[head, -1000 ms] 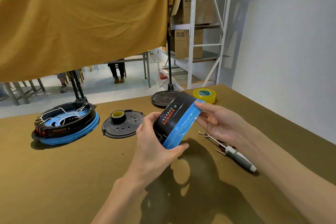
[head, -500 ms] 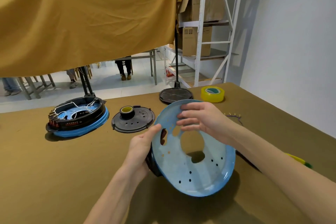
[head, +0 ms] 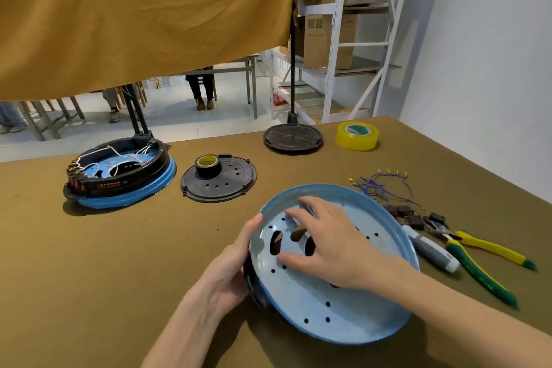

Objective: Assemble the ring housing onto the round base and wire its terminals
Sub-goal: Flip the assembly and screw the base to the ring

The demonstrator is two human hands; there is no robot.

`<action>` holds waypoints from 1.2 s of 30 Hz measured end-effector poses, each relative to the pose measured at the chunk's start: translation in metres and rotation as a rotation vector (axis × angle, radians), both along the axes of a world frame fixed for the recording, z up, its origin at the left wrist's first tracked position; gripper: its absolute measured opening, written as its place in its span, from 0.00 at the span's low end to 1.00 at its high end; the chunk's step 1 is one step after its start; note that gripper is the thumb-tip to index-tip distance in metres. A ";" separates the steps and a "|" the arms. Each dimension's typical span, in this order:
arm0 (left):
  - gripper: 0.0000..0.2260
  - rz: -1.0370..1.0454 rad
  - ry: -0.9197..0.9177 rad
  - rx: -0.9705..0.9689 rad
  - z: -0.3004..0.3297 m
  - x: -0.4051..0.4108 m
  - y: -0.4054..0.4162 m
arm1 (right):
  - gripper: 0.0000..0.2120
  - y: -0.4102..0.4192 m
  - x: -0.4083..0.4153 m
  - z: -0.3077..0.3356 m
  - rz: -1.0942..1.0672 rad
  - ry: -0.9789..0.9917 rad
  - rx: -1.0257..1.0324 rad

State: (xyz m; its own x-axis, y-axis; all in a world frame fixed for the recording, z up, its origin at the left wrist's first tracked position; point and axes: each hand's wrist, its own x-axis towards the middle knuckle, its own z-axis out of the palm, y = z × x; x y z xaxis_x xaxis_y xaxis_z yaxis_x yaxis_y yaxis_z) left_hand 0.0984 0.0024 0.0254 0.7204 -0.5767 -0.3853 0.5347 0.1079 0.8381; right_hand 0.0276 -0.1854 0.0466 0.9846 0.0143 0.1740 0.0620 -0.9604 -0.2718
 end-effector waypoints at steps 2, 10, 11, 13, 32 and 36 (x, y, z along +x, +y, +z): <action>0.27 -0.029 0.017 0.046 -0.003 0.004 -0.001 | 0.39 -0.003 0.001 -0.003 -0.020 0.102 0.080; 0.34 -0.026 0.043 0.096 -0.012 0.010 0.000 | 0.42 -0.010 0.007 0.000 -0.020 0.203 0.112; 0.36 -0.025 0.054 0.100 -0.014 0.011 0.000 | 0.41 -0.010 0.007 0.001 -0.022 0.200 0.112; 0.36 -0.032 0.066 0.100 -0.015 0.012 0.000 | 0.40 -0.009 0.004 -0.001 -0.009 0.191 0.102; 0.28 -0.001 -0.005 0.098 -0.012 0.005 0.004 | 0.36 0.000 -0.010 -0.007 0.088 0.063 0.061; 0.25 -0.005 -0.139 0.041 -0.005 -0.003 -0.002 | 0.39 -0.002 -0.016 -0.004 0.041 -0.042 0.076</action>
